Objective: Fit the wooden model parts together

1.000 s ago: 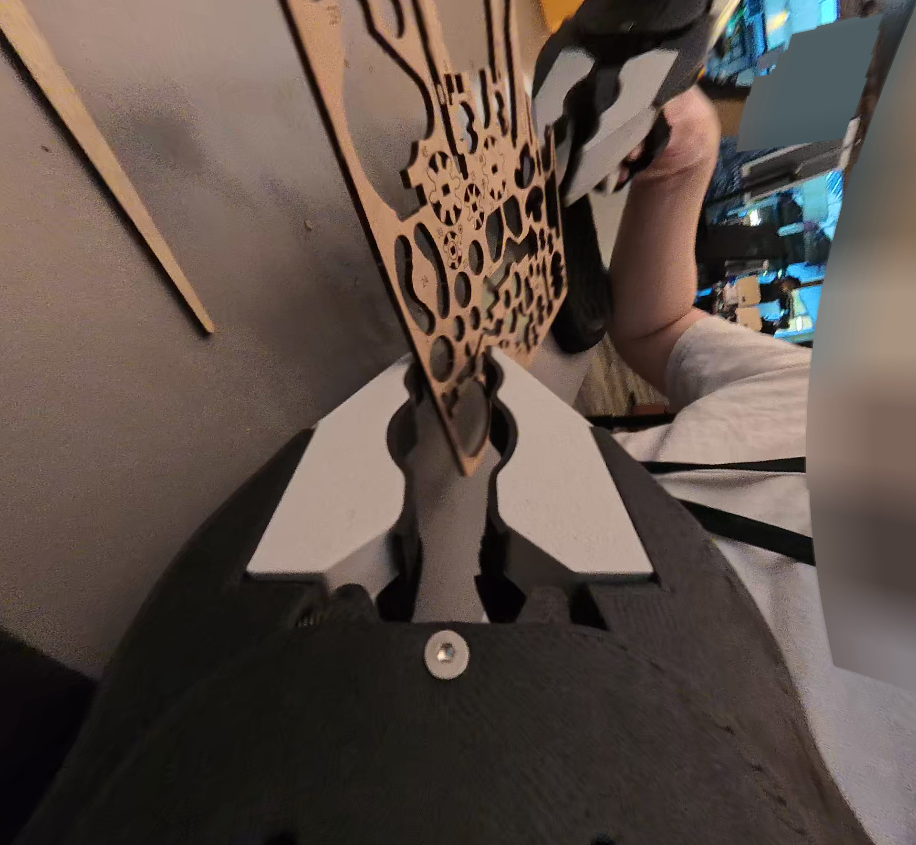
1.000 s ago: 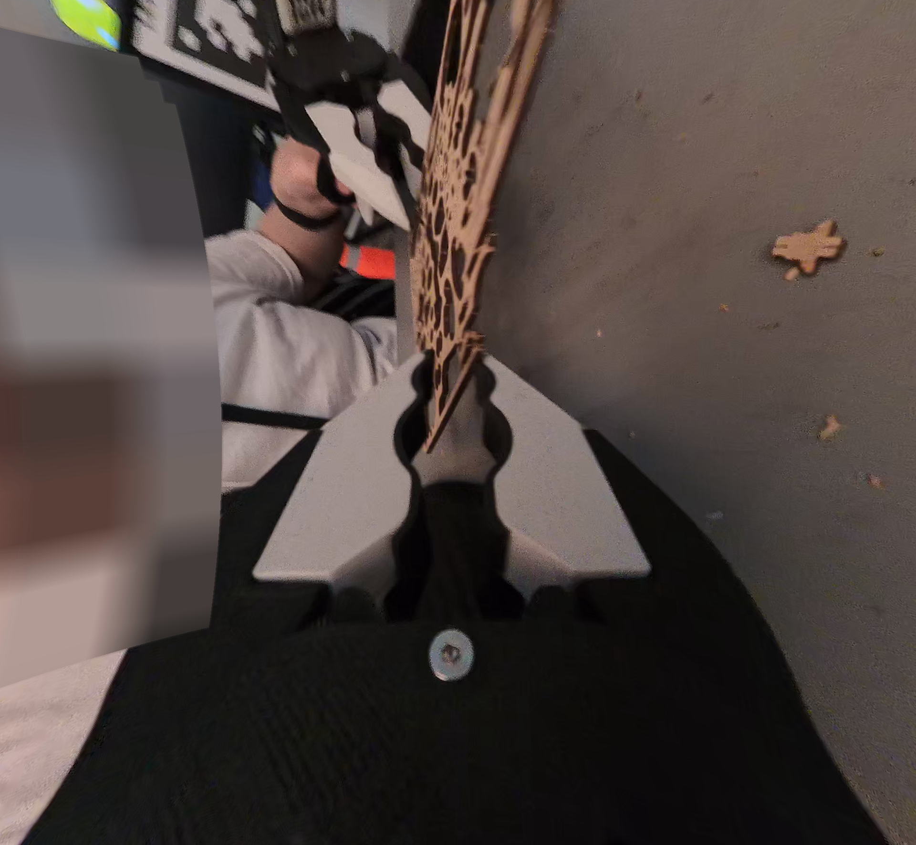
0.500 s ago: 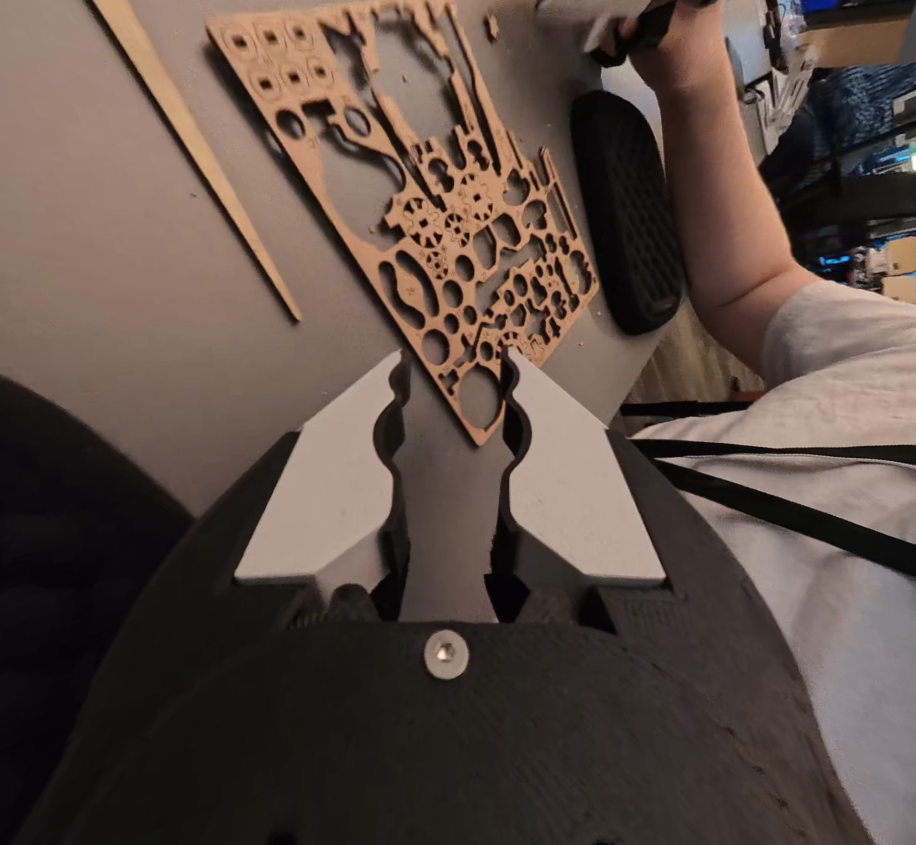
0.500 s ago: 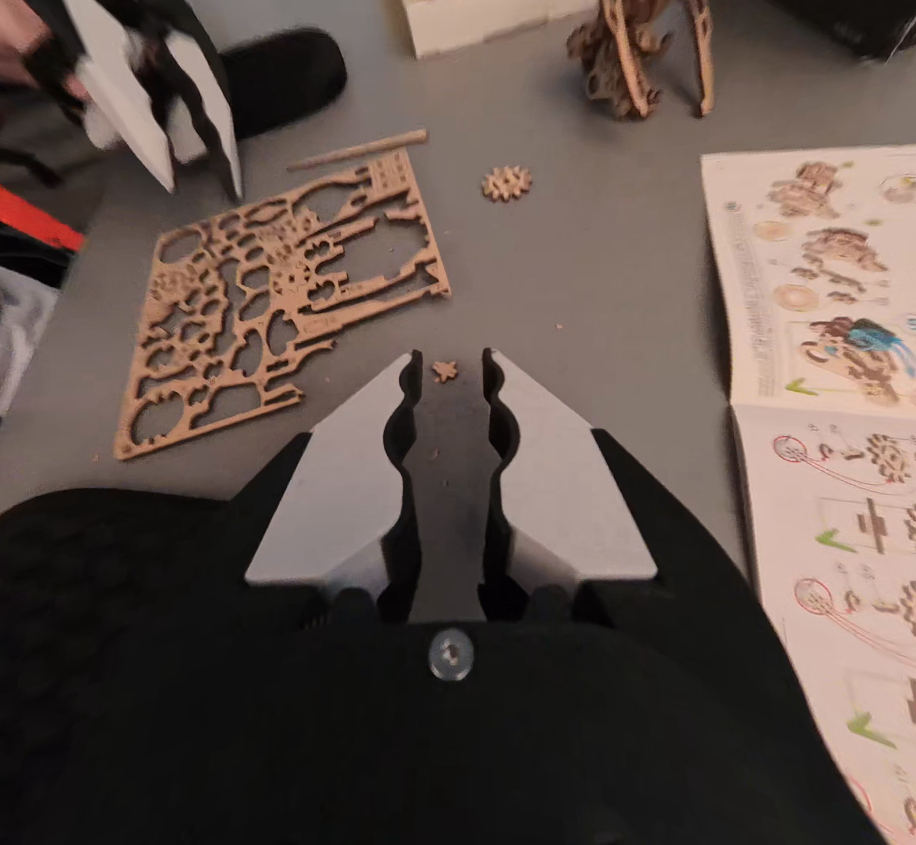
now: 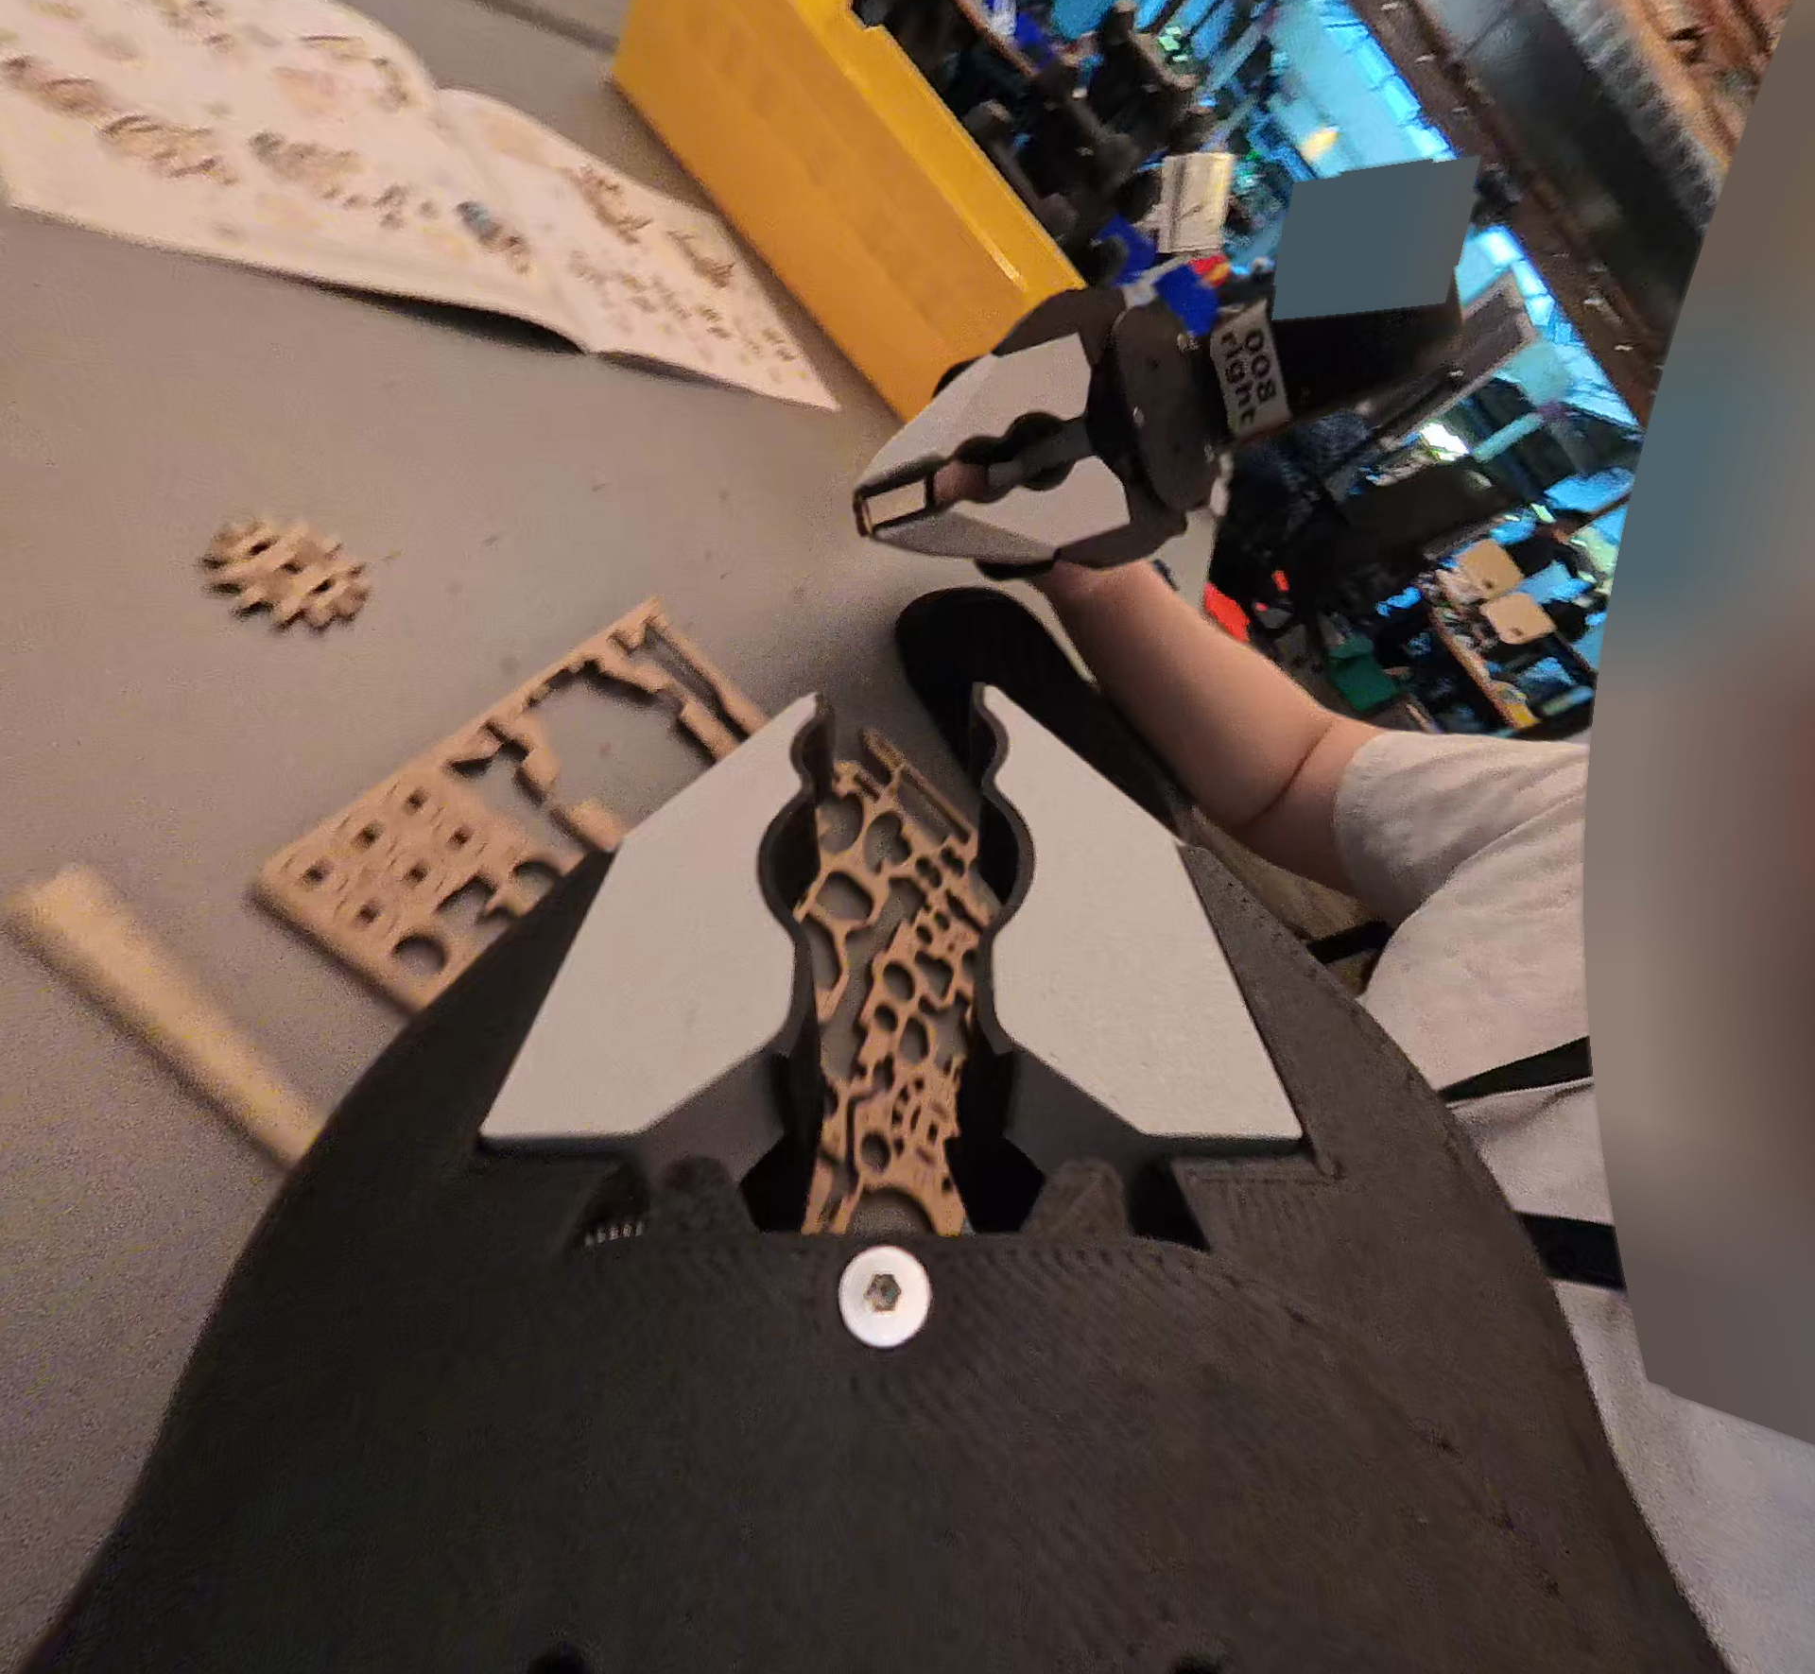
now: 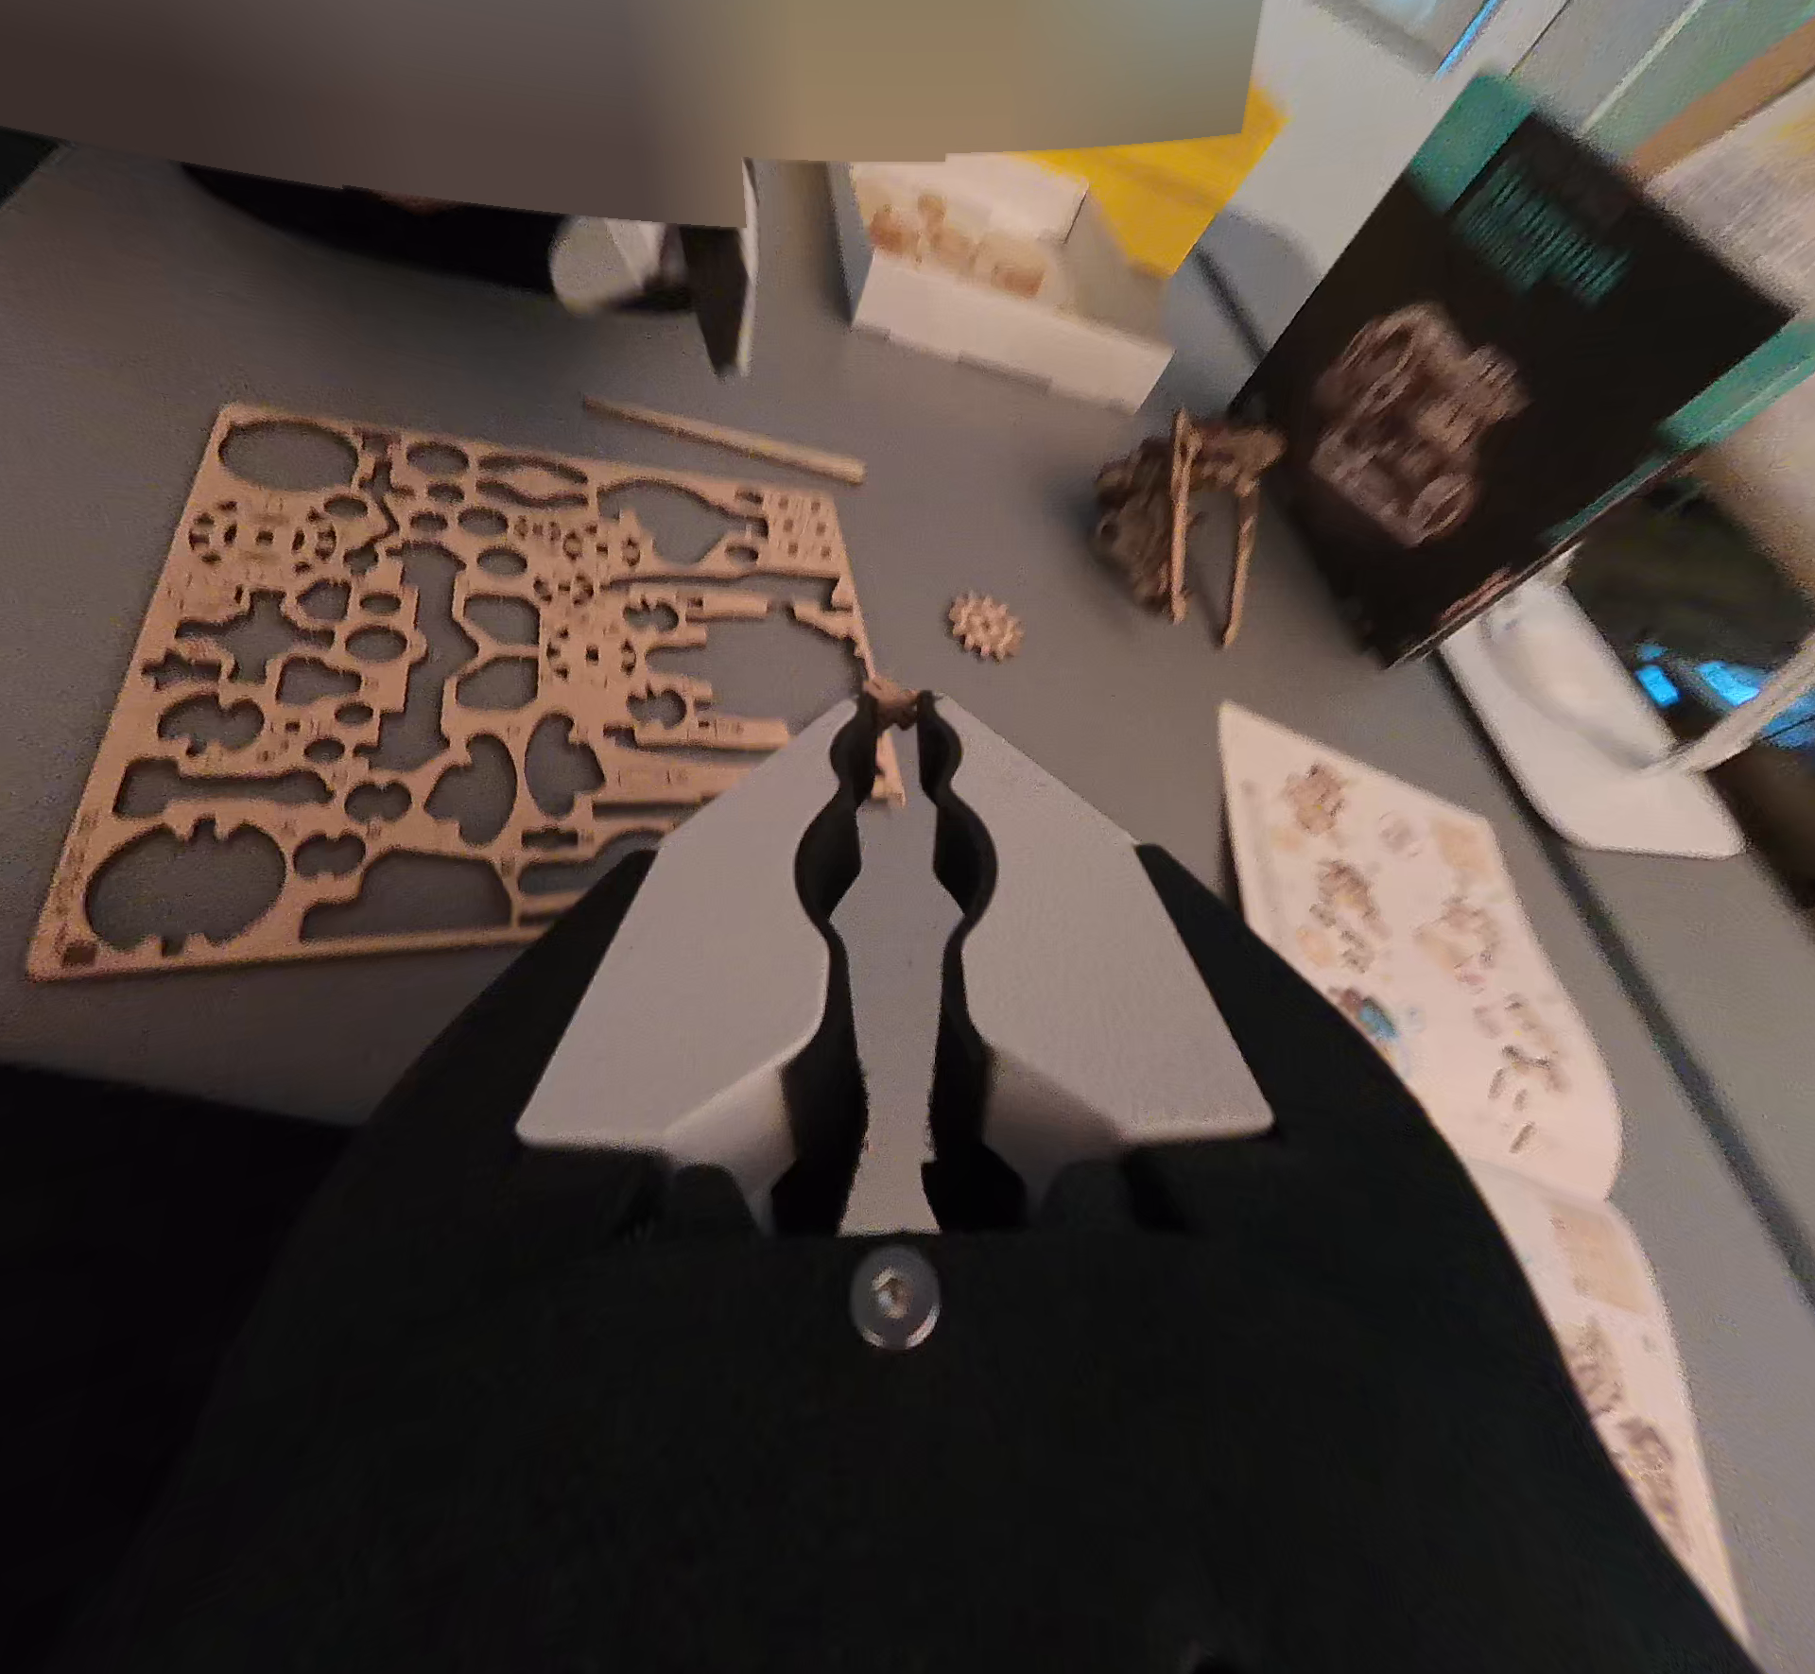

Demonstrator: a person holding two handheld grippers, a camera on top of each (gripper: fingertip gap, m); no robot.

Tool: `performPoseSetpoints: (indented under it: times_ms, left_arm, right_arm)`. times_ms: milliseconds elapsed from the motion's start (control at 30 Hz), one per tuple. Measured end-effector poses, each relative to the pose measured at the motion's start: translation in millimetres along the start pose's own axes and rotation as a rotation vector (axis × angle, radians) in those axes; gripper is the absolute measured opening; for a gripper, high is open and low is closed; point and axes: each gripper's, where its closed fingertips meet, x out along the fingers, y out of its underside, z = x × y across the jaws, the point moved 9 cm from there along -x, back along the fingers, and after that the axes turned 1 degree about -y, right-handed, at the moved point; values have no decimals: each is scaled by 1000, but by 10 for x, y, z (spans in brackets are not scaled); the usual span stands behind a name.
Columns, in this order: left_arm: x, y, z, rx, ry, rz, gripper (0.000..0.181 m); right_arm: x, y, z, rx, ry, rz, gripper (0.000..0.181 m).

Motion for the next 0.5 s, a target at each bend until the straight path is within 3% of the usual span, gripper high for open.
performPoseSetpoints:
  times_ms: [167, 500]
  left_arm:
    - [396, -139, -43, 19, 129, -41, 20]
    - [700, -174, -117, 48, 219, -40, 12]
  right_arm:
    - [-64, -226, 153, -84, 102, -78, 6]
    - [-169, -323, 210, -107, 141, -143, 6]
